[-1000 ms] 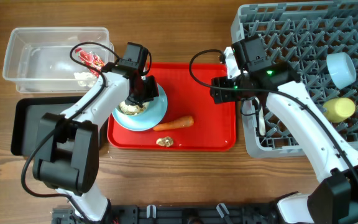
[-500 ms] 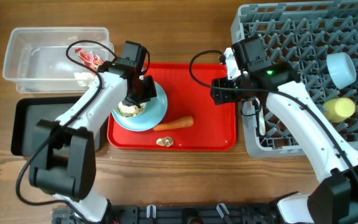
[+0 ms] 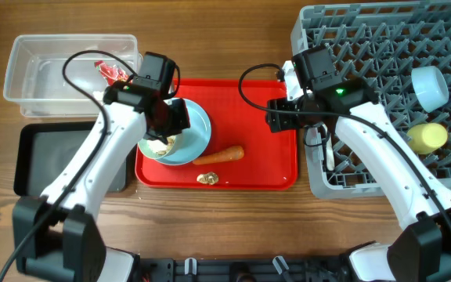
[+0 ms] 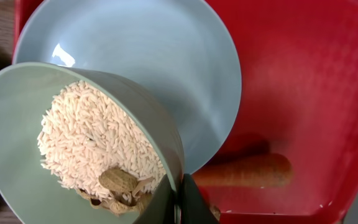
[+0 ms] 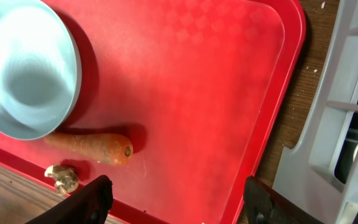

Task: Sort waste into correct bins and load items into the dishwasher rack
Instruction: 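Lift the green bowl and carry it left over the black tray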

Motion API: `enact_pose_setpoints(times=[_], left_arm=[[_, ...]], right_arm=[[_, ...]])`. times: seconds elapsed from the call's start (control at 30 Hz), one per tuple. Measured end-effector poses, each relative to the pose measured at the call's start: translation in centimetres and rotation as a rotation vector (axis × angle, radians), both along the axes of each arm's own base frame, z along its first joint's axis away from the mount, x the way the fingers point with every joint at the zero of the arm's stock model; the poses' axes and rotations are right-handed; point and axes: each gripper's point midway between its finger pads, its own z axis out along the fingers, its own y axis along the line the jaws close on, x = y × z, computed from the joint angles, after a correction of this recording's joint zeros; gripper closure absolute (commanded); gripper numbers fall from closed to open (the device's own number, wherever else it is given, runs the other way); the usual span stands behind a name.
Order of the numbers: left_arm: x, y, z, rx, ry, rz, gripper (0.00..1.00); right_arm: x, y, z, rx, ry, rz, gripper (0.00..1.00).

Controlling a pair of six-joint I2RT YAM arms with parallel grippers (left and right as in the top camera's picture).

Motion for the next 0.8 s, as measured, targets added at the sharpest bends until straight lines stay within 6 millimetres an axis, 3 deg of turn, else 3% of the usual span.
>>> enact_pose_setpoints(times=[0.1,0.27,0.5,0.8], left_arm=[[0.1,0.7,1.0,-0.007,-0.028,0.021,0.96],[0.4,4.9,3.6,-0.015,-0.089,0.141,0.96],[-0.1,9.9,3.9,-0.086,-0.052,0.304,0.96],[0.1,13.3,5.2,-0.281,-0.097,0.335,0.96]], right_arm=[[0.0,0.0,0.0,-0.001,0.001,0.000,0.30],[0.0,0.0,0.0,-0.001,0.002,0.000,0.30],[0.0,0.0,0.0,-0.001,0.002,0.000,0.30],[0.0,0.0,0.0,-0.001,0.002,0.000,0.30]])
